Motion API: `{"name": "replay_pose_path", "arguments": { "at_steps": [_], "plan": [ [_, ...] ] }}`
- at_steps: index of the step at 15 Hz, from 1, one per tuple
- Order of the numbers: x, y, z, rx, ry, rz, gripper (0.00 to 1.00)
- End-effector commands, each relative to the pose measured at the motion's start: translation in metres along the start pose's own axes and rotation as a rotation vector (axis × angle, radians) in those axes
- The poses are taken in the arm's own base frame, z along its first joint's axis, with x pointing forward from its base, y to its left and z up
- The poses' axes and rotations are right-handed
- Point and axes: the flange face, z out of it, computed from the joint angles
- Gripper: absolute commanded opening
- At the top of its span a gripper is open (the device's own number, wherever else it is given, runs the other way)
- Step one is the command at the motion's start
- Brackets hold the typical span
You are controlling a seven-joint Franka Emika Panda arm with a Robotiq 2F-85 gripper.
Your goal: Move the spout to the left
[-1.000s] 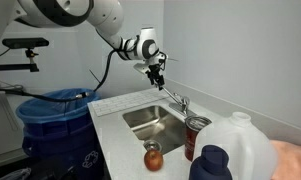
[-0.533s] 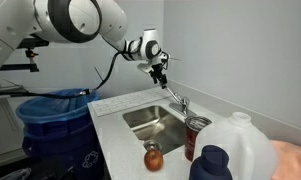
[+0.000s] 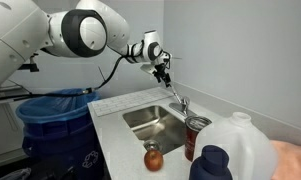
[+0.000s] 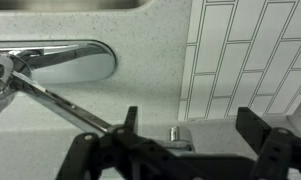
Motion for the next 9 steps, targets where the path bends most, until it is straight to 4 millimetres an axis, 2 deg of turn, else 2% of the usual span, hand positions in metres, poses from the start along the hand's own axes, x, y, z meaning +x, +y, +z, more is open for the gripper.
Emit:
{"name": "replay_pose_path", "arguments": {
  "at_steps": [1, 6, 9],
  "plan": [
    [0.018, -0.004, -0.005, -0.015, 0.058, -0.010, 1.00],
    [0.009, 0.005, -0.017, -0.046, -0.027, 0.011, 1.00],
    [0.001, 0.011, -0.035, -0.064, -0.098, 0.016, 1.00]
  ]
}}
